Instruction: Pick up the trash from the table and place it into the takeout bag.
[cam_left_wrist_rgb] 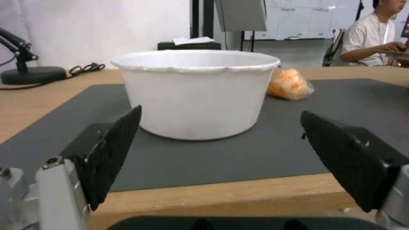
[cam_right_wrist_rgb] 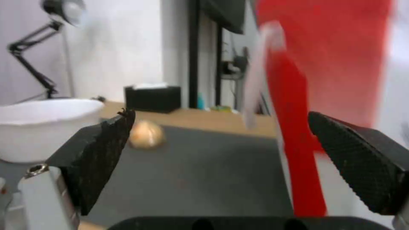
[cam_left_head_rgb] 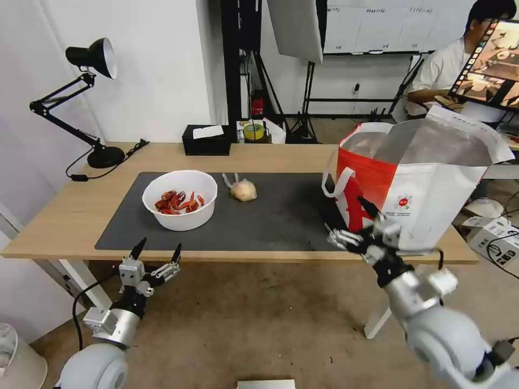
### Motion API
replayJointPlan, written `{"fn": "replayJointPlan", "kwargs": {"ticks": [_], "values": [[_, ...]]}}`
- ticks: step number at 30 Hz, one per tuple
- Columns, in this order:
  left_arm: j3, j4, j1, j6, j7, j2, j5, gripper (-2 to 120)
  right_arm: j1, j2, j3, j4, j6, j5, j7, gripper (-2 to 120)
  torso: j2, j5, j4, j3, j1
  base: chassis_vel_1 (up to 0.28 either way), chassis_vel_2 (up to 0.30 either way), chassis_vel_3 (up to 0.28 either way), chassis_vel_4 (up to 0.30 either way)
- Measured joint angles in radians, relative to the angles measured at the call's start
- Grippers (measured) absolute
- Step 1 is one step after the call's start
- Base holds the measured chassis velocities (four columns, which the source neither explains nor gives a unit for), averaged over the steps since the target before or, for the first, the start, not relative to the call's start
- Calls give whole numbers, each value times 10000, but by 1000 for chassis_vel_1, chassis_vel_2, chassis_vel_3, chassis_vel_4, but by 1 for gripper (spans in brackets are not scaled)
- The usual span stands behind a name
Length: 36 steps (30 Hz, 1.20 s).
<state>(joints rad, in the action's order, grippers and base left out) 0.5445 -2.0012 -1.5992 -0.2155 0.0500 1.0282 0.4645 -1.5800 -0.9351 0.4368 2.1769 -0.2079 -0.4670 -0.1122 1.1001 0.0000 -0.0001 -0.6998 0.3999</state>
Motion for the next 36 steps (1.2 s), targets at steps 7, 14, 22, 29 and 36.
{"fn": "replayJointPlan", "kwargs": {"ticks": [7, 14, 22, 29, 36], "values": [[42, 14, -185, -105, -29, 163, -113, 100, -529, -788, -228, -1055, -1045, 756, -122, 100, 0, 1, 1, -1, 0, 0, 0, 0, 0], [58, 38, -254, -115, -31, 230, -137, 100, -604, -1070, -390, -1355, -1078, 1075, -143, 100, 0, 0, 1, -2, 0, 0, 0, 0, 0], [269, 17, -386, -117, -127, 229, -185, 100, -546, -1156, -506, -1371, -960, 1119, -134, 100, -1, 1, 1, -2, 1, 0, 0, 0, 0], [217, -18, -434, -117, -130, 363, -191, 100, -529, -1131, -516, -1421, -759, 1101, -48, 100, -2, 0, 2, -2, 1, 0, 0, 0, 0], [208, -19, -431, -133, -131, 381, -203, 100, -504, -1120, -580, -1463, -691, 1082, -4, 100, -2, 0, 1, -2, 1, 0, 0, 0, 0]]}}
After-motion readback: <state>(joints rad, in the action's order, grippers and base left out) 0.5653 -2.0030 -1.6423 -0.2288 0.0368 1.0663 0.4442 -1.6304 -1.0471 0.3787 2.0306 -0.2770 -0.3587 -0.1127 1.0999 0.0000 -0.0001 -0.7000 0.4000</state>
